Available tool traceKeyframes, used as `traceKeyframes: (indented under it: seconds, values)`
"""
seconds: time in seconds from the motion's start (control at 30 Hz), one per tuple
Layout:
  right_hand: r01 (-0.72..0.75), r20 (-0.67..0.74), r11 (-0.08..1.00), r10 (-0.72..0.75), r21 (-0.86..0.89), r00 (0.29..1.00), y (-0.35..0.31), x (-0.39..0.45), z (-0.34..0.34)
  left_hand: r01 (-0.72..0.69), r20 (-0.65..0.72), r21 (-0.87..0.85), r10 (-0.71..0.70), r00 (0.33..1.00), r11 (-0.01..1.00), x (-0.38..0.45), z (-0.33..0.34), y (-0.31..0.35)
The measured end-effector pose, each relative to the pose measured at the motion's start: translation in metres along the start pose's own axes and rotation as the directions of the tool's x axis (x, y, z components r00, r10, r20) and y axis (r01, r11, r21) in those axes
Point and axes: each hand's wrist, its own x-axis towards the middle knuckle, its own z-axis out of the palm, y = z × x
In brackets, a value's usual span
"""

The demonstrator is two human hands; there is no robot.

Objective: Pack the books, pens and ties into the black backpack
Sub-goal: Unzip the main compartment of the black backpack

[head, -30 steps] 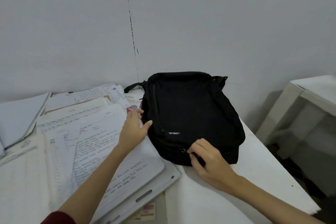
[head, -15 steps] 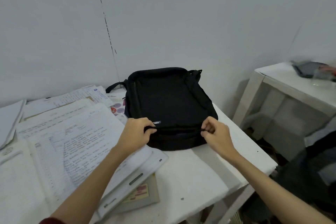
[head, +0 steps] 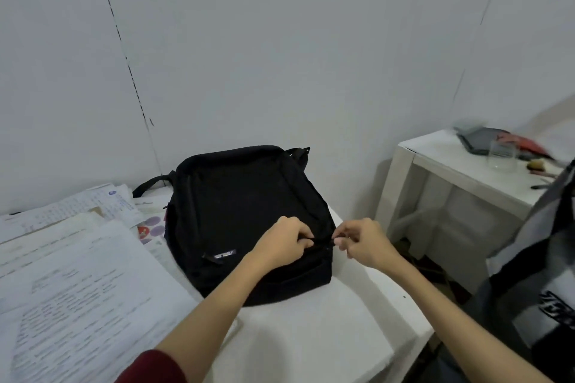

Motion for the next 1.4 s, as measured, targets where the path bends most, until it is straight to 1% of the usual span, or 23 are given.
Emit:
traceKeyframes:
  seconds: [0.03,0.1,0.13,0.2,0.23,0.27,0.3,0.37,0.43,0.5,0.53,0.57,0.63,0.7,0.73,0.77,0.87,0.93,1.03,1.17,1.23,1.3,1.4]
  values:
    - [0.009,0.008,1.000,-0.009,0.012,1.000,0.003,0.008,-0.004,0.010,-0.014,-0.026,-0.010,1.000,1.000,0.007,-0.002,0.000]
    - [0.012,0.010,0.994,-0.014,0.106,1.000,0.002,0.021,-0.009,0.002,-0.045,-0.047,-0.004,0.999,0.999,0.011,-0.013,-0.004]
    - [0.016,-0.022,0.988,-0.013,0.151,1.000,0.003,0.031,-0.012,-0.010,-0.059,-0.035,0.008,0.998,0.999,0.012,-0.022,-0.005]
    - [0.035,-0.130,0.975,-0.006,0.218,0.991,0.008,0.053,-0.018,-0.013,-0.050,-0.023,0.012,0.999,1.000,0.011,-0.040,-0.008]
    - [0.052,-0.157,0.975,-0.017,0.216,0.987,0.010,0.066,-0.021,0.000,-0.033,-0.029,-0.001,0.999,1.000,0.012,-0.048,-0.009]
    - [0.071,-0.150,0.979,-0.043,0.189,0.988,0.011,0.075,-0.023,0.012,-0.018,-0.038,-0.013,1.000,0.999,0.013,-0.055,-0.009]
    - [0.092,-0.109,0.983,-0.075,0.159,0.991,0.010,0.084,-0.024,0.035,-0.015,-0.045,-0.035,0.999,0.998,0.018,-0.058,-0.010]
    - [0.141,0.028,0.984,-0.145,0.107,0.989,0.006,0.097,-0.024,0.085,-0.014,-0.046,-0.086,0.996,0.995,0.030,-0.056,-0.001]
    - [0.199,0.137,0.979,-0.203,0.042,0.970,0.002,0.106,-0.026,0.167,-0.012,0.002,-0.167,0.986,0.986,0.046,-0.040,0.010]
    - [0.220,0.205,0.975,-0.219,0.020,0.954,0.003,0.114,-0.027,0.225,0.015,0.146,-0.229,0.973,0.963,0.062,-0.019,0.016]
    - [0.214,0.224,0.977,-0.212,0.016,0.951,0.005,0.118,-0.028,0.243,0.044,0.156,-0.253,0.967,0.957,0.069,-0.009,0.015]
    - [0.207,0.228,0.978,-0.203,0.006,0.952,0.007,0.120,-0.028,0.255,0.068,0.091,-0.261,0.963,0.963,0.074,-0.004,0.011]
    - [0.195,0.197,0.981,-0.190,-0.005,0.962,0.012,0.126,-0.028,0.276,0.059,-0.123,-0.271,0.961,0.953,0.082,-0.005,-0.002]
    - [0.174,0.143,0.985,-0.172,0.004,0.975,0.017,0.137,-0.027,0.270,-0.002,-0.301,-0.284,0.959,0.915,0.086,-0.019,-0.014]
    - [0.159,0.110,0.987,-0.159,0.005,0.981,0.018,0.142,-0.026,0.238,-0.025,-0.367,-0.266,0.964,0.899,0.086,-0.027,-0.017]
    - [0.144,0.071,0.990,-0.144,0.003,0.987,0.017,0.150,-0.023,0.198,-0.041,-0.396,-0.232,0.972,0.897,0.086,-0.037,-0.016]
    - [0.126,-0.069,0.991,-0.129,-0.047,0.989,0.007,0.179,-0.010,0.089,-0.059,-0.354,-0.117,0.991,0.931,0.091,-0.071,-0.008]
    - [0.140,-0.122,0.984,-0.153,-0.107,0.981,-0.001,0.203,-0.002,0.032,-0.088,-0.302,-0.061,0.994,0.953,0.099,-0.096,-0.005]
    - [0.097,-0.151,0.980,-0.124,-0.176,0.981,-0.008,0.239,0.009,0.020,-0.111,-0.270,-0.052,0.992,0.963,0.107,-0.124,-0.009]
    - [0.014,-0.201,0.968,-0.066,-0.252,0.977,-0.012,0.269,0.026,0.002,-0.086,-0.278,-0.027,0.996,0.960,0.113,-0.133,-0.012]
    - [-0.011,-0.200,0.967,-0.042,-0.254,0.979,-0.010,0.277,0.034,0.003,-0.089,-0.272,-0.028,0.996,0.962,0.114,-0.132,-0.016]
    - [-0.026,-0.161,0.974,-0.011,-0.226,0.987,-0.007,0.282,0.041,0.023,-0.082,-0.273,-0.047,0.995,0.962,0.115,-0.131,-0.022]
    - [0.005,-0.114,0.985,-0.025,-0.174,0.993,-0.001,0.280,0.039,0.063,-0.065,-0.310,-0.087,0.994,0.949,0.111,-0.126,-0.031]
